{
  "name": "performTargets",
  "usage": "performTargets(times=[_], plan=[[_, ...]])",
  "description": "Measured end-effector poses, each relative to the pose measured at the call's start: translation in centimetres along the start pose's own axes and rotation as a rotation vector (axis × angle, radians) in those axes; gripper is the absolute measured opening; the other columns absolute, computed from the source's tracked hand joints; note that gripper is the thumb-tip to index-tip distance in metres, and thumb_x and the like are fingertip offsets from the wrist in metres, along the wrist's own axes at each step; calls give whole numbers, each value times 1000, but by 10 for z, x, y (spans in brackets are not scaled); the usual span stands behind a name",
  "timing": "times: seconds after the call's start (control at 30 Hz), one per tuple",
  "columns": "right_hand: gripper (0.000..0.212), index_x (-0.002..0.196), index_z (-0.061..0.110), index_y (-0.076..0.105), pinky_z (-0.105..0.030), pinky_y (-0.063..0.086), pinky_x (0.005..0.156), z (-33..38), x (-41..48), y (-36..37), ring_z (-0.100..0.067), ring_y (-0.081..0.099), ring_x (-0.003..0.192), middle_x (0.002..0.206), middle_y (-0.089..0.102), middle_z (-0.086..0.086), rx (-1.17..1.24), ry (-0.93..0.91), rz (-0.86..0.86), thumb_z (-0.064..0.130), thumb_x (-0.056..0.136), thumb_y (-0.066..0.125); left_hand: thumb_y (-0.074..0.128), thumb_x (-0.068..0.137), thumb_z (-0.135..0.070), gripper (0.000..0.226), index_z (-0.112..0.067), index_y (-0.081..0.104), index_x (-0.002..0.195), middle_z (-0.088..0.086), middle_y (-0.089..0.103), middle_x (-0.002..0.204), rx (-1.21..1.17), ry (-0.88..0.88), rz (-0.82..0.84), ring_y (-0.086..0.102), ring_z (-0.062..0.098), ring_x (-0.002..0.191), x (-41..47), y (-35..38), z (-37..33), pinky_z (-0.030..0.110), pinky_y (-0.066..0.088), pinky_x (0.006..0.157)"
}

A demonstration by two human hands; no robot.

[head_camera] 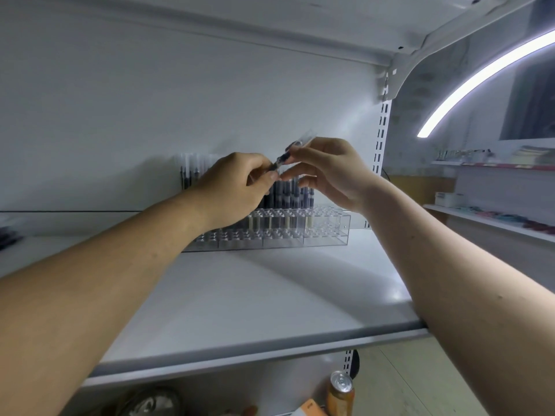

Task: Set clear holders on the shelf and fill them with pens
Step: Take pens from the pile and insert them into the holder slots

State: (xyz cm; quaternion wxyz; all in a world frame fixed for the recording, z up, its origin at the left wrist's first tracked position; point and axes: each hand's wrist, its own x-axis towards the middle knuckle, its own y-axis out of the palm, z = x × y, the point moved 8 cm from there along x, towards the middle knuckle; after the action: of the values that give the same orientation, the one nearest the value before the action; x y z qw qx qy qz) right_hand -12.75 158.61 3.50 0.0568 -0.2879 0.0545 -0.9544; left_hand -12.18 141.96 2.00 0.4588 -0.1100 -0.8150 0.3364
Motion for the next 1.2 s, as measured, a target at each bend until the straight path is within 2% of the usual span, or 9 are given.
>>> performTargets(times=[0.17, 0.23, 0.33, 0.43, 0.5, 0.6, 0.8, 1.03, 1.2], plan=[[12, 95, 0, 64, -30, 47, 55, 12, 2, -28, -27, 71, 68, 78, 70, -14, -10, -79, -239, 6, 103, 57, 61, 103, -42, 22, -30, 66, 120, -5, 67, 98, 104, 45, 51, 62, 16, 85, -2, 2, 0, 35, 53, 76], [13, 92, 3, 62, -30, 44, 51, 19, 1, -47, -20, 67, 58, 69, 66, -8, -263, -151, -394, 5, 102, 53, 61, 100, -48, 35, -32, 61, 132, -14, 65, 115, 185, 81, 46, 61, 12, 103, -3, 0, -1, 36, 52, 89], [11, 98, 10, 63, -30, 49, 56, 22, 1, -56, -22, 67, 58, 69, 67, -4, -652, -180, -500, 11, 102, 52, 58, 98, -60, 54, -31, 53, 144, -11, 60, 137, 321, 156, 12, 53, 14, 125, -4, -4, -8, 43, 48, 104], [10, 102, 11, 61, -18, 43, 47, 14, 1, -59, -11, 69, 55, 78, 70, -5, -756, -96, -486, 15, 105, 53, 56, 97, -65, 65, -30, 45, 152, -7, 52, 151, 431, 202, -21, 46, 18, 138, -4, -6, -17, 47, 44, 110], [11, 98, 13, 60, -14, 36, 40, 9, 2, -58, -15, 72, 59, 80, 73, -7, -776, -71, -460, 16, 106, 53, 55, 96, -67, 70, -31, 41, 155, -7, 48, 155, 447, 201, -23, 43, 19, 142, -4, -6, -19, 48, 41, 113], [12, 95, 15, 59, -16, 35, 41, 5, 2, -55, -28, 76, 71, 78, 74, -11, -797, -56, -429, 16, 105, 53, 53, 96, -69, 73, -30, 39, 156, -6, 46, 157, 447, 180, -25, 41, 19, 144, -3, -6, -18, 49, 40, 114], [10, 98, 14, 59, -14, 32, 37, 3, 2, -55, -32, 76, 74, 78, 74, -11, -796, -37, -414, 15, 105, 53, 52, 95, -70, 73, -31, 38, 156, -6, 46, 156, 413, 141, -25, 41, 19, 142, -3, -7, -16, 49, 41, 114], [13, 90, 13, 62, -14, 34, 37, -15, 5, -53, -9, 72, 55, 76, 77, -8, -918, 66, -279, 16, 102, 60, 53, 95, -69, 72, -31, 40, 154, -7, 47, 155, 396, 130, -42, 43, 18, 141, -2, -8, -13, 48, 41, 113], [10, 89, 19, 62, -23, 42, 49, -25, 7, -58, -27, 78, 71, 68, 77, -4, -943, 122, -242, 21, 98, 66, 55, 96, -67, 70, -30, 41, 154, -6, 49, 154, 393, 133, -46, 43, 19, 140, -2, -8, -11, 49, 41, 112]])
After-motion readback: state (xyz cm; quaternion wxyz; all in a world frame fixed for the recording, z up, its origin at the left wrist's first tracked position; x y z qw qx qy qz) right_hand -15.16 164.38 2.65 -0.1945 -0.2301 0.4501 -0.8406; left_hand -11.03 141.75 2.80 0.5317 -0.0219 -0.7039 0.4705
